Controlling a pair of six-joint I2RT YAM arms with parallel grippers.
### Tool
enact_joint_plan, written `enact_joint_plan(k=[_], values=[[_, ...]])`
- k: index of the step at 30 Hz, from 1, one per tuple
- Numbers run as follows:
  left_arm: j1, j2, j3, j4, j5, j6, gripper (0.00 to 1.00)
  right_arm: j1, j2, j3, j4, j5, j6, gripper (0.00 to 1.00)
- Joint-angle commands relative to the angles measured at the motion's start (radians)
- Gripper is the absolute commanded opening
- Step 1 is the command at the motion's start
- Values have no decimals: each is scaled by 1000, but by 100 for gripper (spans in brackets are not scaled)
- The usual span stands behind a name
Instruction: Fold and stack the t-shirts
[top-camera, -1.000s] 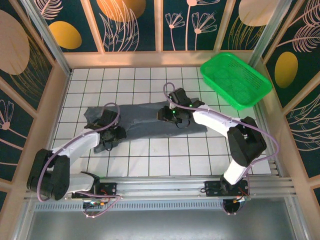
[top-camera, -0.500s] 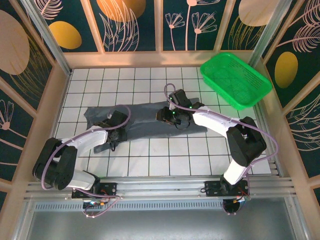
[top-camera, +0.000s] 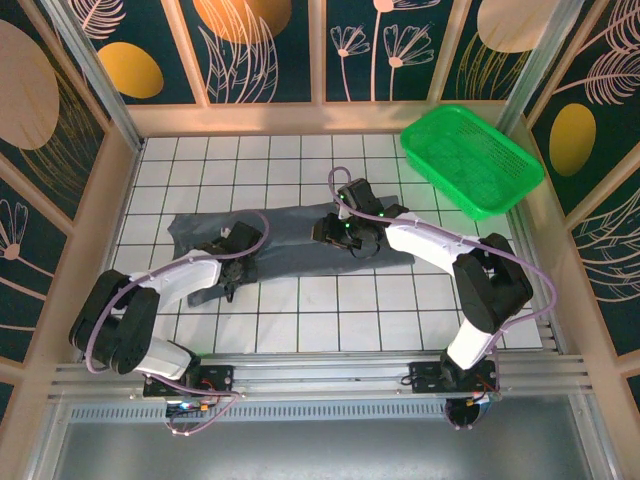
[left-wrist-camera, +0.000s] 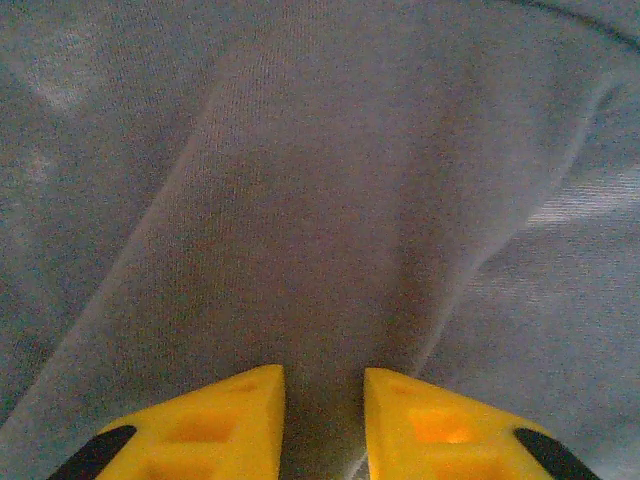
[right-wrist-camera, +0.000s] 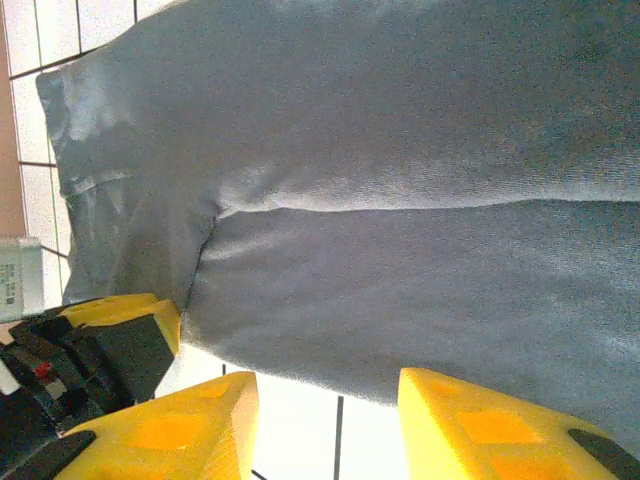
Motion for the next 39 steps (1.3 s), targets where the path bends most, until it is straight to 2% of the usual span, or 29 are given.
enact_joint_plan(k=[1,4,6,7,19,28,36,37,39], values=[[-6,16,5,-15,-30,15,23,4,14,-10,22,-17,16,42],[-6,25,11,-19,-29,17,15,4,14,-10,20,-16,17,42],[-6,26,18,-23,-28,21,2,4,15,-10,19,-14,17,42],[-6,23,28,-30,-30,23,0,3,16,-10,18,-13,17,42],[-6,12,190,-177,-90,88,0,0,11,-12,8,-14,17,42],[19,150,339,-211,-195,236,0,-3,-8,-18,-7,-12,12,42],[107,279,426,-145,-250,360,0,-2,-45,-60,-9,-5,21,42],[112,295,446,-139,-261,365,2,-4,-52,-66,-8,-3,24,42],[118,325,482,-136,-269,356,37,-3,-61,-78,-6,-2,27,42]])
